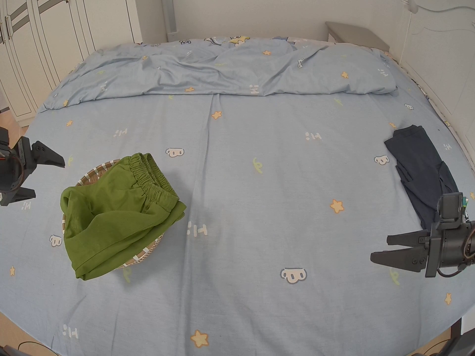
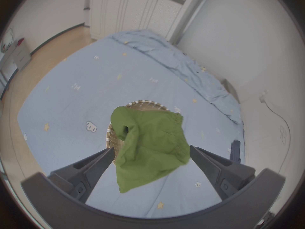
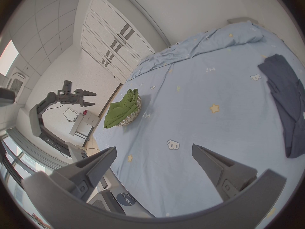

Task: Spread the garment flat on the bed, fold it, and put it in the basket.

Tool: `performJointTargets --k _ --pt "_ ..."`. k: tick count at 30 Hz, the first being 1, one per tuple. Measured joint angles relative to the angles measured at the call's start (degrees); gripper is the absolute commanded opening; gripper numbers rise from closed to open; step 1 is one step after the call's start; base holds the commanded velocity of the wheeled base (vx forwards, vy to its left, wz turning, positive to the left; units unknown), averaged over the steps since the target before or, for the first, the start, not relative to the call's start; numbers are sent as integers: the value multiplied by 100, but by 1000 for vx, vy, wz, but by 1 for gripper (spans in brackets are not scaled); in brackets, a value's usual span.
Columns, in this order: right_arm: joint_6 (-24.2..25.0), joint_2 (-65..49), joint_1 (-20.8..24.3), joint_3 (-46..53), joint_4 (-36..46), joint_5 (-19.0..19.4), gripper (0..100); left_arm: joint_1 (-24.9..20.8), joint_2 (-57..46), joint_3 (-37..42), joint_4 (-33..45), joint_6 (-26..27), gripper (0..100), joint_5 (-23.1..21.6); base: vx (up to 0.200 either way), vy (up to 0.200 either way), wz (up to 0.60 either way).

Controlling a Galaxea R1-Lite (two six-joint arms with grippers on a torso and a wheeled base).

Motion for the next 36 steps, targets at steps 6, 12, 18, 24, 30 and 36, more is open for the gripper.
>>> performJointTargets --k 6,12,18,24,30,36 --pt "-290 -841 -39 621 4 -211 100 -961 -1497 926 -391 94 100 567 0 0 0" --pt "-485 -2294 -141 1434 90 -541 100 -1538 -3060 2283 -920 343 100 1332 0 0 0" --pt "-597 -3925 -265 1970 601 -818 100 -1580 -4603 3645 -1270 580 100 1776 0 0 0" --pt "-662 -5322 -339 2277 1406 -996 100 -1289 -5997 4797 -1484 745 100 1855 0 0 0" --pt "-589 -6125 -402 2444 1658 -1095 100 -1011 -6735 5816 -1997 896 100 1877 0 0 0" --pt "-471 -6515 -411 2492 1882 -1302 100 -778 -7092 6751 -3294 1563 100 1908 0 0 0"
